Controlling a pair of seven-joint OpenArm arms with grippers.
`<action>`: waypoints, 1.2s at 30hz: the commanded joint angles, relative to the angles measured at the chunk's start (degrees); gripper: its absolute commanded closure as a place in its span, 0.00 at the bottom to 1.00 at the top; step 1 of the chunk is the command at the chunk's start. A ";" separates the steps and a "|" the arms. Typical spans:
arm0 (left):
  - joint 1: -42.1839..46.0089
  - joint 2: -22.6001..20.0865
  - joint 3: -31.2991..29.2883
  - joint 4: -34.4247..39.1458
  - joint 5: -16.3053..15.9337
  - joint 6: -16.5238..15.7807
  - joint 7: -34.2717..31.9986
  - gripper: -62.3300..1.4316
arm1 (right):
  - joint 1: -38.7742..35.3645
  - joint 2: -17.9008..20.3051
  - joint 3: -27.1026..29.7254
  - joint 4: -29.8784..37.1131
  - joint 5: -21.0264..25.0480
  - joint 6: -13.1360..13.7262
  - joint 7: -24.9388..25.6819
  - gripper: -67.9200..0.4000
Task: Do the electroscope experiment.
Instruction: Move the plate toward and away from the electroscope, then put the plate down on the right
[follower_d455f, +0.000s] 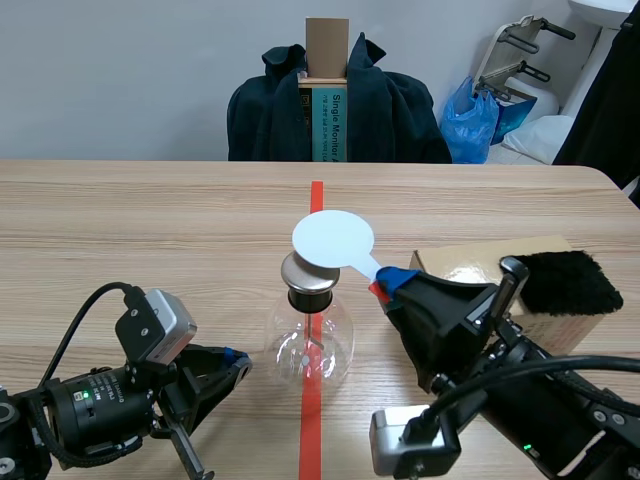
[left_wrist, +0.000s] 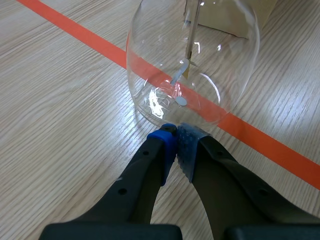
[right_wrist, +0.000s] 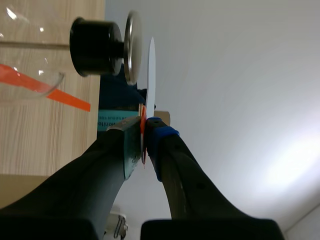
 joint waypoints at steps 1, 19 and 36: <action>-0.33 0.00 -0.11 1.16 -0.57 -0.09 -0.83 0.93 | 0.52 0.63 0.52 1.22 0.37 -0.68 -1.64 0.98; -0.31 0.79 -0.17 1.16 -0.57 -0.11 -0.79 0.93 | 0.57 0.66 1.16 1.25 0.37 -4.61 -18.47 0.98; 0.74 -0.87 -0.22 2.99 -0.81 -0.15 -0.02 0.93 | -8.28 5.99 5.55 1.29 6.73 -10.75 -16.00 0.98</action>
